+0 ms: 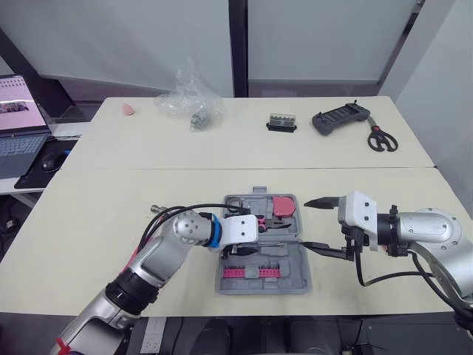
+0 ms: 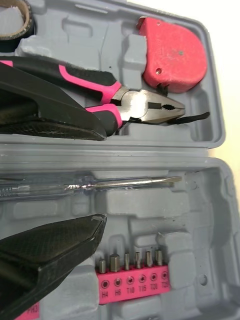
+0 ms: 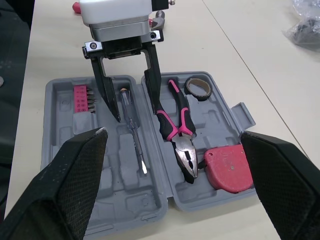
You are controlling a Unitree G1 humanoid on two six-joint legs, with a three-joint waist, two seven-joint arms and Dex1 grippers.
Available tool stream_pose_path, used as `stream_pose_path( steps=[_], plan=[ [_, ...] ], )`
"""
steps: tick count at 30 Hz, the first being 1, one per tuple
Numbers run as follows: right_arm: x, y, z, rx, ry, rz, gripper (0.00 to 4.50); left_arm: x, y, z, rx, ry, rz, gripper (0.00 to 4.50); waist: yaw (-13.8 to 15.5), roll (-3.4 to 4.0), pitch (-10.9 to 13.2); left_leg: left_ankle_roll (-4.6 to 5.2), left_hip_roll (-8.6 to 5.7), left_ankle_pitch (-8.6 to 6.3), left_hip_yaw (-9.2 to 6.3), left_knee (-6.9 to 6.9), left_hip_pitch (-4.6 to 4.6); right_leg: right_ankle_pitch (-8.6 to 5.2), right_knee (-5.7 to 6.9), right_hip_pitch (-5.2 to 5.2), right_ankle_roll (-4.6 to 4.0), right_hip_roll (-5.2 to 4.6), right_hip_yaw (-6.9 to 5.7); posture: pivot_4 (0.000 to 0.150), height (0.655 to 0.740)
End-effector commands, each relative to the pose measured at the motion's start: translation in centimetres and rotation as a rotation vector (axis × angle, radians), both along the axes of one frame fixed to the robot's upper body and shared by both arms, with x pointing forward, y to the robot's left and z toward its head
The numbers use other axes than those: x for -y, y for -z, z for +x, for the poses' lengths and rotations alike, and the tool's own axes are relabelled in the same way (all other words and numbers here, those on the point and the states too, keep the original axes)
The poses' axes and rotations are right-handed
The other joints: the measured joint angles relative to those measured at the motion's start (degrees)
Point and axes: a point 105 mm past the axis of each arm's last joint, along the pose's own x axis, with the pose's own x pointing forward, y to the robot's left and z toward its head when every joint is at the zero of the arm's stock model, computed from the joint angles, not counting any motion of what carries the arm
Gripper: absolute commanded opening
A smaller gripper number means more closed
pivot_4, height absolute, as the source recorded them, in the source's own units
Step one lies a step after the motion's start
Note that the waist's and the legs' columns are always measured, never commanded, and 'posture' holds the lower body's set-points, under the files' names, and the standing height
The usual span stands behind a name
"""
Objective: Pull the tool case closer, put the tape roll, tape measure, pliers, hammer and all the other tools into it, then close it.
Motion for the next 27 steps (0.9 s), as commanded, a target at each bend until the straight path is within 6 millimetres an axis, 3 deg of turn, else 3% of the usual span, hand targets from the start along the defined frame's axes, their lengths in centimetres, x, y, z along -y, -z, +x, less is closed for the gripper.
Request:
stream_pose_path(
  steps=[1, 6, 23, 27],
  plan=[
    [-0.1, -0.8, 0.0, 0.037, -0.015, 0.011, 4.50, -0.4, -0.8, 0.3, 0.031, 0.000, -0.017, 1.49, 0.0, 0.00, 0.0, 0.00, 0.00, 0.00, 0.00, 0.00, 0.00, 0.00, 0.00, 0.00, 0.00, 0.00, 0.00, 0.150, 0.7400],
    [0.1, -0.8, 0.1, 0.039, -0.013, 0.007, 4.50, -0.3, 0.0, 0.4, 0.019, -0.007, -0.022, 0.03, 0.0, 0.00, 0.0, 0.00, 0.00, 0.00, 0.00, 0.01, 0.00, 0.00, -0.01, 0.01, 0.00, -0.01, 0.00, 0.150, 0.7400],
    [0.5, -0.6, 0.3, 0.036, 0.011, 0.003, 4.50, 0.4, 3.7, 0.0, -0.064, -0.017, 0.004, 0.03, 0.2, 0.04, -0.1, 0.00, -0.01, 0.00, -0.01, 0.07, 0.05, 0.01, 0.01, 0.10, 0.02, -0.01, -0.01, 0.150, 0.7400],
    [0.5, -0.4, 0.3, 0.032, 0.018, 0.006, 4.50, 0.7, 3.5, 0.1, -0.051, -0.026, -0.019, 0.03, 0.4, 0.04, -0.1, 0.00, -0.05, 0.00, -0.03, 0.11, 0.06, 0.02, -0.02, 0.17, 0.04, -0.04, -0.02, 0.150, 0.7400]
  ],
)
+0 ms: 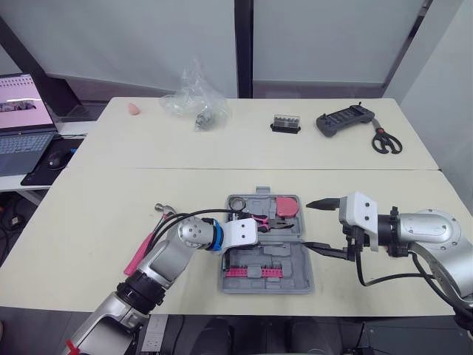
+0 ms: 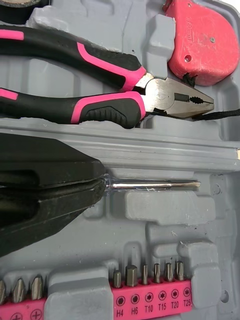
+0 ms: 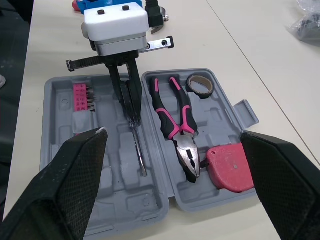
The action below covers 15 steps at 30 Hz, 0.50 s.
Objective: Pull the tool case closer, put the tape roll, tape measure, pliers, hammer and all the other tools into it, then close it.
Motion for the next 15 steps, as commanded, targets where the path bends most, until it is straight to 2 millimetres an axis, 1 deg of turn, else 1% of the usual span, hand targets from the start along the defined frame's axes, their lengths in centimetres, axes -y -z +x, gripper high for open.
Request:
stream_pose_path(
  steps=[1, 5, 7, 8, 10, 12, 13, 14, 15],
  plan=[
    [0.1, -0.8, 0.1, 0.049, 0.002, 0.008, 4.50, 0.3, 0.5, -0.3, -0.006, -0.010, -0.014, 0.03, 0.0, 0.01, 0.0, 0.00, -0.01, 0.00, 0.00, 0.00, 0.00, 0.00, 0.00, 0.00, 0.00, -0.01, 0.00, 0.150, 0.7400],
    [0.5, -0.7, 0.3, 0.044, 0.027, 0.024, 4.50, -0.3, -2.6, 0.2, 0.067, -0.031, -0.125, 0.03, -0.2, -0.01, 0.0, 0.00, -0.01, 0.00, -0.03, 0.00, 0.00, 0.00, 0.00, -0.02, 0.00, -0.01, -0.01, 0.150, 0.7400],
    [1.2, -1.1, 1.1, 0.046, 0.062, 0.056, 4.50, -1.9, -5.6, 0.6, 0.081, -0.090, -0.241, 0.03, -0.2, -0.05, 0.0, 0.00, -0.01, 0.00, -0.03, -0.01, -0.02, 0.00, 0.01, -0.05, 0.00, -0.01, 0.00, 0.150, 0.7400],
    [1.6, -1.4, 1.5, 0.050, 0.080, 0.075, 4.50, -3.0, -6.8, 0.6, 0.089, -0.109, -0.280, 0.20, -0.3, -0.07, 0.0, -0.01, 0.01, 0.00, -0.04, -0.01, -0.03, 0.00, 0.02, -0.07, 0.00, 0.00, 0.00, 0.150, 0.7400],
    [2.6, -2.0, 2.1, 0.049, 0.102, 0.102, 4.50, -5.6, -9.2, 0.8, 0.087, -0.184, -0.358, 0.62, -0.6, -0.04, 0.0, -0.01, 0.04, 0.01, -0.02, -0.03, -0.02, 0.00, 0.04, -0.11, 0.00, 0.02, 0.02, 0.150, 0.7400],
    [3.7, -2.8, 2.8, 0.053, 0.137, 0.141, 4.50, -8.8, -11.1, 0.8, 0.075, -0.281, -0.420, 1.26, -0.8, -0.02, 0.0, -0.01, 0.06, 0.00, 0.00, -0.08, 0.02, 0.00, 0.05, -0.13, 0.00, 0.03, 0.04, 0.150, 0.7400],
    [4.4, -3.3, 3.3, 0.060, 0.164, 0.165, 4.50, -10.9, -12.0, 0.8, 0.073, -0.345, -0.449, 1.55, -1.0, -0.01, 0.0, 0.00, 0.06, 0.00, 0.01, -0.10, 0.03, 0.00, 0.05, -0.14, 0.00, 0.03, 0.05, 0.150, 0.7400],
    [5.1, -3.8, 3.6, 0.067, 0.189, 0.186, 4.50, -12.5, -12.7, 0.5, 0.069, -0.397, -0.473, 1.82, -1.1, -0.01, 0.0, 0.00, 0.06, 0.00, 0.02, -0.11, 0.02, 0.00, 0.04, -0.14, 0.00, 0.03, 0.06, 0.150, 0.7400],
    [6.1, -4.2, 3.8, 0.068, 0.223, 0.211, 4.50, -14.6, -13.4, 0.3, 0.074, -0.468, -0.489, 2.16, -1.1, -0.01, 0.0, 0.00, 0.06, 0.00, 0.03, -0.12, 0.02, 0.00, 0.01, -0.14, 0.00, 0.02, 0.06, 0.150, 0.7400]
  ],
)
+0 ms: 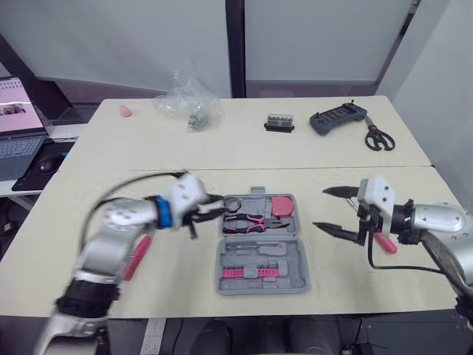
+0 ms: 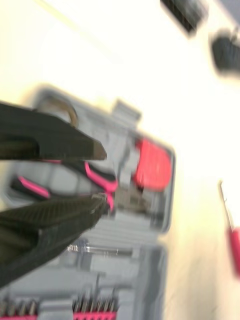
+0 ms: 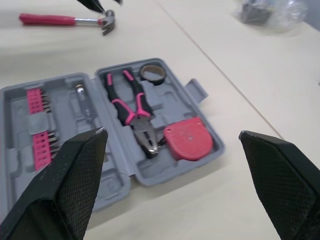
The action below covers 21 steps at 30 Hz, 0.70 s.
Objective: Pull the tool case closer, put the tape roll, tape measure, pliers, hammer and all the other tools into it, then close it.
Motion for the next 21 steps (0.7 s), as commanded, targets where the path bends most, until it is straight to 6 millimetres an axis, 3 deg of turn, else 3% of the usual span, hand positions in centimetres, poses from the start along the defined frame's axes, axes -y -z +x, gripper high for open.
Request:
stream_pose_path(
  steps=[1, 4, 7, 10, 14, 17, 21],
  plan=[
    [2.8, -2.8, 0.8, 0.067, 0.084, 0.082, 4.50, -6.1, -3.2, -0.9, 0.007, -0.185, -0.096, 2.46, 0.1, -0.01, 0.0, 0.00, -0.01, 0.00, 0.00, 0.00, 0.00, 0.00, 0.00, 0.01, 0.00, -0.01, -0.01, 0.150, 0.7400],
    [7.0, -3.0, 1.6, 0.055, 0.222, 0.101, 4.50, -13.4, -4.7, -2.3, 0.015, -0.424, -0.145, 3.39, 0.1, -0.01, 0.0, 0.01, -0.01, -0.01, 0.00, -0.03, -0.02, 0.00, -0.03, -0.01, 0.00, -0.01, -0.02, 0.150, 0.7400],
    [11.1, -3.2, 2.5, 0.067, 0.373, 0.159, 4.50, -19.3, -4.3, -4.1, 0.009, -0.634, -0.181, 4.31, 0.2, 0.02, 0.0, 0.17, -0.02, -0.10, 0.03, -0.07, -0.01, 0.00, -0.04, -0.02, 0.00, -0.02, -0.01, 0.150, 0.7400],
    [14.8, -2.1, 2.8, 0.074, 0.514, 0.181, 4.50, -24.2, -2.8, -5.4, 0.026, -0.844, -0.215, 4.46, 0.3, 0.07, 0.0, 0.22, -0.02, -0.13, 0.07, -0.10, 0.02, 0.00, -0.04, -0.01, -0.01, -0.02, -0.01, 0.150, 0.7400],
    [18.5, 0.0, 2.0, 0.055, 0.644, 0.159, 4.50, -27.7, -0.2, -6.9, -0.002, -1.014, -0.232, 4.46, 0.5, 0.06, 0.0, 0.23, -0.01, -0.13, 0.06, -0.07, 0.03, 0.00, 0.02, -0.03, -0.01, -0.02, -0.01, 0.150, 0.7400],
    [20.8, 1.2, 1.4, 0.056, 0.747, 0.172, 4.50, -28.2, 1.7, -7.2, -0.038, -1.055, -0.242, 4.46, 0.5, 0.06, 0.0, 0.23, -0.02, -0.13, 0.07, -0.08, 0.02, 0.00, 0.01, -0.05, -0.01, -0.02, 0.01, 0.150, 0.7400],
    [22.2, 2.3, 1.0, 0.072, 0.830, 0.143, 4.50, -28.6, 3.2, -7.3, -0.060, -1.098, -0.252, 4.46, 0.3, 0.09, 0.0, 0.23, -0.01, -0.13, 0.10, -0.08, 0.04, 0.00, 0.08, -0.09, -0.01, -0.02, 0.05, 0.150, 0.7400]
  ],
)
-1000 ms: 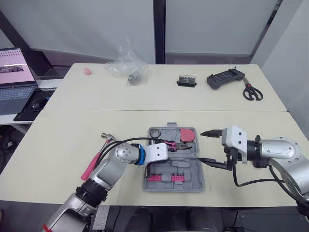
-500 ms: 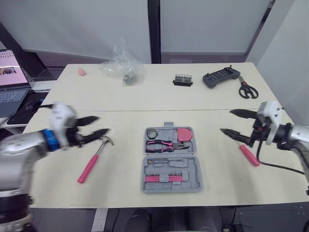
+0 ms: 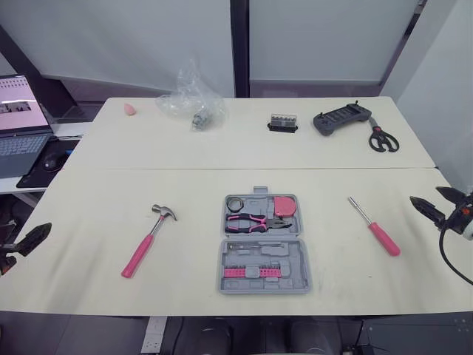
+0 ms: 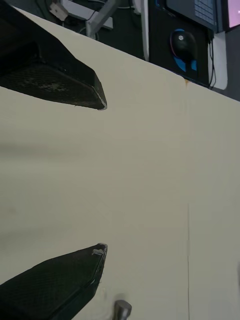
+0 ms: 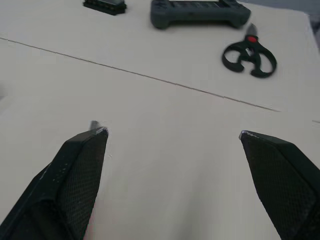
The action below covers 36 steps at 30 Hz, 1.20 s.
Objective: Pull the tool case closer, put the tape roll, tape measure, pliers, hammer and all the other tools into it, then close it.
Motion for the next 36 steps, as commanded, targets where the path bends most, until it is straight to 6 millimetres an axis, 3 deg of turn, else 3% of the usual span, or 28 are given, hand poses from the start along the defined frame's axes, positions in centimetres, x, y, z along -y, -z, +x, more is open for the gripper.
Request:
stream_pose_path(
  steps=[1, 9, 27, 36],
  plan=[
    [1.6, -1.0, -0.5, 0.049, 0.063, -0.082, 4.50, -0.3, 0.1, 0.0, 0.000, -0.013, 0.032, 4.46, -0.2, 0.01, 0.0, 0.00, 0.01, 0.00, -0.01, 0.00, 0.00, 0.00, 0.01, 0.00, 0.00, 0.01, 0.00, 0.150, 0.7400],
    [2.2, -0.7, -1.0, 0.054, 0.091, -0.109, 4.50, -0.1, 1.4, -0.3, -0.020, -0.026, 0.029, 4.46, -1.2, 0.02, 0.0, 0.00, 0.00, 0.00, 0.00, 0.00, 0.01, 0.00, 0.01, 0.01, 0.00, 0.00, 0.02, 0.150, 0.7400],
    [1.3, 1.0, -1.4, 0.015, 0.089, -0.070, 4.50, 1.3, 0.7, 0.1, -0.012, -0.004, 0.044, 4.46, -1.2, 0.05, -0.1, 0.01, 0.00, -0.01, 0.01, 0.00, 0.03, 0.00, 0.01, 0.03, 0.00, 0.00, 0.04, 0.150, 0.7400],
    [0.9, 0.4, -1.1, 0.029, 0.061, -0.077, 4.50, 1.7, 0.1, 0.0, -0.006, 0.004, 0.055, 4.46, -1.2, 0.07, -0.1, 0.01, 0.00, -0.01, 0.01, 0.00, 0.03, 0.00, 0.01, 0.02, 0.00, 0.00, 0.05, 0.150, 0.7400]
  ],
)
